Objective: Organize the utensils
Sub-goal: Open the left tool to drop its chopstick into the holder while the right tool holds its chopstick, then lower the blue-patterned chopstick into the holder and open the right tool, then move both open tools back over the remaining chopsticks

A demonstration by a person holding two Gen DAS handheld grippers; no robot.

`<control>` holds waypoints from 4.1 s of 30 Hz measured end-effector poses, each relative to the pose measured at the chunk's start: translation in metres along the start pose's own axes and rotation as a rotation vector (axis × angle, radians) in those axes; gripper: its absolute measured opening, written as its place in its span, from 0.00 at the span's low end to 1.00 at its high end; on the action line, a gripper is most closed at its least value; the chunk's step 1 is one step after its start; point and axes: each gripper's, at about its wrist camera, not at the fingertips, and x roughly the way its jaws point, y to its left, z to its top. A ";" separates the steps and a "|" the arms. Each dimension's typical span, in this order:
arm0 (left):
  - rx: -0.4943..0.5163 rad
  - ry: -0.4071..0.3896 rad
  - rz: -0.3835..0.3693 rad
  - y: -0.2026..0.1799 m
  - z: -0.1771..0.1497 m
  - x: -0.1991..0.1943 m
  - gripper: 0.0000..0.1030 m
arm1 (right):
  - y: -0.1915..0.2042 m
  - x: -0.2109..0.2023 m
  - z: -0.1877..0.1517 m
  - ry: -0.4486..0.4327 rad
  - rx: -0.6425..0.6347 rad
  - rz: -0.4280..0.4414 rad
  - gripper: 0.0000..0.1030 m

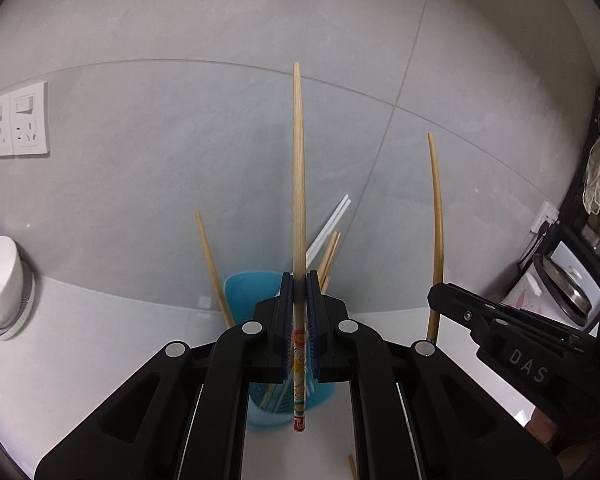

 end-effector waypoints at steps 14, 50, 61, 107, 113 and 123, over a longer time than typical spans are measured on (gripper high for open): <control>0.026 -0.026 -0.026 0.010 -0.020 0.038 0.06 | -0.008 0.027 -0.002 0.017 0.016 0.016 0.07; 0.033 0.199 0.195 0.042 -0.024 0.010 0.75 | 0.014 0.032 0.002 -0.025 -0.009 0.115 0.07; -0.016 0.209 0.223 0.076 -0.026 0.008 0.89 | 0.030 0.053 -0.007 -0.100 -0.026 0.149 0.07; -0.009 0.229 0.207 0.078 -0.036 0.013 0.94 | -0.012 0.035 -0.026 -0.030 -0.053 -0.056 0.93; 0.010 0.250 0.190 0.056 -0.043 0.007 0.94 | -0.034 0.014 -0.037 -0.025 -0.052 -0.094 0.93; 0.025 0.299 0.149 0.020 -0.070 0.000 0.94 | -0.083 -0.021 -0.071 0.010 0.020 -0.167 0.93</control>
